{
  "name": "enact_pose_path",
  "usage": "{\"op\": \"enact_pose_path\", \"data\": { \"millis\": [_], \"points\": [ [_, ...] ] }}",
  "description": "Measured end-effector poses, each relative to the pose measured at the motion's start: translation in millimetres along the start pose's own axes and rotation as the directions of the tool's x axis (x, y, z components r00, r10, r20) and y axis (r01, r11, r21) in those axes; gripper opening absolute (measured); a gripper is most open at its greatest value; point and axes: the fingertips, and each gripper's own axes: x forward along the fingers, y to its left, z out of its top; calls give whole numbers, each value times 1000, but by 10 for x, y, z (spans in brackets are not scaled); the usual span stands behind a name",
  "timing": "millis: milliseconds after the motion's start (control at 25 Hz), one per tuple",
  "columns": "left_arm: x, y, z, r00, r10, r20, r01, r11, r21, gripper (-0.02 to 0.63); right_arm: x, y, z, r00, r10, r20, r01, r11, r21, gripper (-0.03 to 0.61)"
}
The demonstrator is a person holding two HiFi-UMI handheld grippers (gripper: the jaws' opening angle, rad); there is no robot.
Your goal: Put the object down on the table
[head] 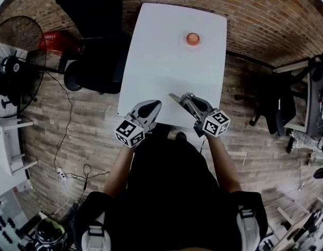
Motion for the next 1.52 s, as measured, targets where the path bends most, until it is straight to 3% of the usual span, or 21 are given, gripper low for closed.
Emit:
{"op": "enact_pose_path", "data": {
  "millis": [360, 720, 1520],
  "points": [
    [213, 253, 84, 999, -34, -18, 34, 999, -4, 21, 306, -500, -77, 998, -68, 9, 67, 995, 79, 18],
    [264, 464, 155, 999, -38, -29, 38, 999, -5, 21, 637, -885, -340, 987, -127, -99, 136, 986, 92, 18],
    [356, 806, 208, 997, -49, -54, 49, 999, -17, 21, 1039, -1192, -604, 946, -228, -231, 221, 974, -54, 23]
  ]
}}
